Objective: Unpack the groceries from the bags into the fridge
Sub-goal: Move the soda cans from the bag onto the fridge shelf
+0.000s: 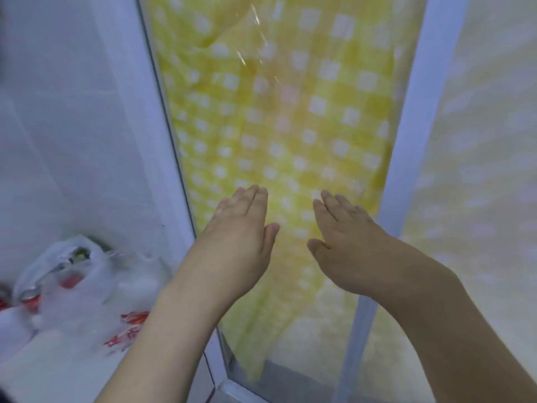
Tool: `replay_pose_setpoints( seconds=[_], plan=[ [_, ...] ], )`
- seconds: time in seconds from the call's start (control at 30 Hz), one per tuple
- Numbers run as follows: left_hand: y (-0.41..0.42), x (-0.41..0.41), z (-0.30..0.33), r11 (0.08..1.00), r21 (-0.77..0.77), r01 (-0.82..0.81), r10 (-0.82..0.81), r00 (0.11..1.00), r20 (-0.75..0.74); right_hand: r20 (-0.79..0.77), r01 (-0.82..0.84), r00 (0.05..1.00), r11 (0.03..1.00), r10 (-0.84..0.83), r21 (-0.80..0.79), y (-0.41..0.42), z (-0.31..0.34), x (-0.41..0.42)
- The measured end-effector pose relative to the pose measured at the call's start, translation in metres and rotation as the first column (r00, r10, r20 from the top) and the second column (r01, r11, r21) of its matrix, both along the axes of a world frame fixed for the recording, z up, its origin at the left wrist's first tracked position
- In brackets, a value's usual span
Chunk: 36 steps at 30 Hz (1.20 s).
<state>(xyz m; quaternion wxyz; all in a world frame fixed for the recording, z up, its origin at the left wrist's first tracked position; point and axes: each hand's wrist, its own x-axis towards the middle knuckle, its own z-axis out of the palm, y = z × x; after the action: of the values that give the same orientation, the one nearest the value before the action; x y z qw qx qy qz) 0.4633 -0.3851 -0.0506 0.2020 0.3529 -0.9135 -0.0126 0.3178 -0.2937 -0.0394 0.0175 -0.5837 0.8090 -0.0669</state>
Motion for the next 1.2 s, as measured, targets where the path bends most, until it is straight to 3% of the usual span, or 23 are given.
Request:
replay_pose_setpoints(
  seconds=[0.23,0.57,0.77,1.2],
  plan=[
    [-0.017,0.111,-0.008,0.959,0.02,-0.282,0.283,0.959,-0.029,-0.011,-0.319,0.948,0.948,0.319,-0.011,-0.069,-0.013,0.088],
    [-0.013,0.277,-0.018,0.768,0.04,-0.639,0.64,0.768,-0.021,0.079,-0.669,0.742,0.744,0.666,0.007,-0.135,-0.024,0.245],
    [-0.018,0.339,-0.032,0.663,0.102,-0.742,0.745,0.667,0.007,0.1,-0.757,0.651,0.653,0.752,0.022,-0.167,-0.037,0.306],
    [-0.132,0.38,-0.053,0.6,0.137,-0.788,0.793,0.608,0.027,0.173,-0.82,0.568,0.572,0.805,0.026,-0.305,-0.067,0.347]
  ],
)
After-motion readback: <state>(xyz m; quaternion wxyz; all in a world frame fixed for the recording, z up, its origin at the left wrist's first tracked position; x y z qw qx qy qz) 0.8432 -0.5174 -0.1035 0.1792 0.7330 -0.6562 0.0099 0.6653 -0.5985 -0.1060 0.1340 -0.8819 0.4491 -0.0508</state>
